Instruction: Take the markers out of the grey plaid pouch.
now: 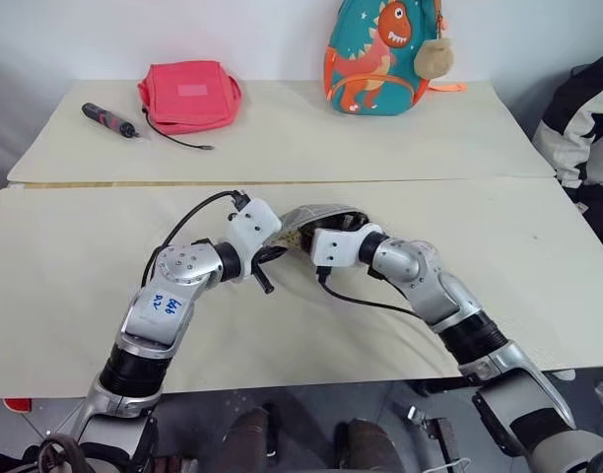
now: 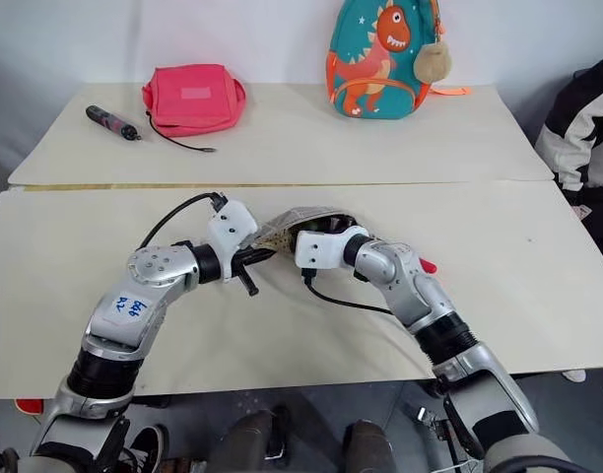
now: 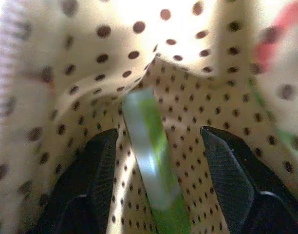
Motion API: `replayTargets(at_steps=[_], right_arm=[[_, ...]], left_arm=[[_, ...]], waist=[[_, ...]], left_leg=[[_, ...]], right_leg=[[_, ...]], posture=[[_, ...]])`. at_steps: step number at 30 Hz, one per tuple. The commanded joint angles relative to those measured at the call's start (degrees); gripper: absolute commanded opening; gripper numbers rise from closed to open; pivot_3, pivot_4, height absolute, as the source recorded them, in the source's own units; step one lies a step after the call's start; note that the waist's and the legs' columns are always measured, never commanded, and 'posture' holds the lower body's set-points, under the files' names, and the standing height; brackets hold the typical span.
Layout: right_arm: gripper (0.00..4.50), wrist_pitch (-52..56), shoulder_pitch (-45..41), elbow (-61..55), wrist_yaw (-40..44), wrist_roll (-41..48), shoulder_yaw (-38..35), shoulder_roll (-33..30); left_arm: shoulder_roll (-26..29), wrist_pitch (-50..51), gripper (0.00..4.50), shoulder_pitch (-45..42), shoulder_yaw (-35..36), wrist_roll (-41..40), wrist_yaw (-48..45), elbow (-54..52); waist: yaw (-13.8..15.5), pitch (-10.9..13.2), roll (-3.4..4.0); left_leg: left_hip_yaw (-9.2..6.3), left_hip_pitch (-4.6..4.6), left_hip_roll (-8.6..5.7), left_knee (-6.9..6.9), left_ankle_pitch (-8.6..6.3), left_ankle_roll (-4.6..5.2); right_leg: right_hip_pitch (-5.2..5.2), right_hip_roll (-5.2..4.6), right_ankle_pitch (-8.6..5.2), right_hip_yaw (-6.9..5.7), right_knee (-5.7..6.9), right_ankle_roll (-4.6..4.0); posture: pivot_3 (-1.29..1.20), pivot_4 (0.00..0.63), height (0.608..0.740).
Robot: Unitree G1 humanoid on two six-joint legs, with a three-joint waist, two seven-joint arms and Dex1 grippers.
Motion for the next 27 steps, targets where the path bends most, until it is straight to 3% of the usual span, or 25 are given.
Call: replayTargets(at_steps=[1,9,12,17,18,27], right_arm=[[2.8,-1.8,-3.0,2.7,-1.9,-1.5,0.2,0.8],[2.8,-1.4,-3.9,5.0,-1.7,0.1,-0.8,4.2],[2.24,-0.6,-3.5,4.8,-1.7,-0.3,-0.9,4.1],[0.54,-1.3,-2.8,3.9,-0.3,0.7,-1.0,3.4],[0.44,-2.0,-2.4,3.0,1.2,1.9,-1.1,3.1],[0.44,-0.3,0.0,-9.7,10.2,10.7,-5.0,-0.5]], left_arm=[[-0.1,0.7,0.0,-1.5,0.9,-3.0,-1.1,-4.6],[0.3,1.5,0.0,-0.5,0.2,-4.4,-1.3,-5.9],[0.2,1.9,0.0,0.0,0.2,-5.0,-1.3,-6.3],[0.5,1.6,0.0,-0.3,0.6,-4.1,0.1,-5.7],[0.6,0.8,0.0,-0.7,0.7,-3.1,1.0,-4.8],[2.0,-2.5,0.0,0.3,0.3,0.0,3.3,-1.0]], waist=[[0.0,0.0,0.0],[-0.1,0.0,0.0],[0.0,0.0,0.0],[0.0,0.0,0.0],[0.0,0.0,0.0],[0.1,0.0,0.0]], left_leg=[[0.0,0.0,0.0,0.0,0.0,0.0],[-0.02,0.01,0.0,0.0,0.01,-0.01],[-0.02,0.01,0.0,0.0,0.01,-0.01],[-0.02,0.01,0.0,0.0,0.01,-0.01],[-0.02,0.01,0.0,0.0,0.01,-0.01],[-0.01,0.02,-0.01,-0.01,0.0,-0.01]], right_leg=[[0.0,0.0,0.0,0.0,0.01,0.0],[0.01,0.02,0.0,0.0,0.01,0.0],[0.02,0.03,0.0,0.0,0.01,0.0],[0.02,0.03,0.0,0.02,0.01,0.0],[0.02,0.03,0.0,0.01,0.01,0.0],[0.02,0.02,0.0,0.02,0.01,0.0]], posture=[[0.0,0.15,0.74],[0.0,0.15,0.74],[0.0,0.15,0.74],[0.0,0.15,0.74],[0.0,0.15,0.74],[0.0,0.15,0.74]])
